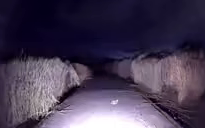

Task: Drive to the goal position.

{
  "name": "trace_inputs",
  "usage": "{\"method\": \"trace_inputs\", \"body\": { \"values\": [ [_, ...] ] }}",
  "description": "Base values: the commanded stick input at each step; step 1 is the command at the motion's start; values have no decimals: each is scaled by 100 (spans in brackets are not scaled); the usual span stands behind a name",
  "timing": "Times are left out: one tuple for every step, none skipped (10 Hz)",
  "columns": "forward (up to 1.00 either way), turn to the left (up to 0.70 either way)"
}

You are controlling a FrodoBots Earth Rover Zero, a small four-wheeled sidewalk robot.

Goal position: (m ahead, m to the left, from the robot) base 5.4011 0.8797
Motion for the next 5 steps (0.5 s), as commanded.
{"method": "trace_inputs", "body": {
  "values": [
    [85, -15],
    [85, -9],
    [85, -4],
    [85, -18],
    [85, -33]
  ]
}}
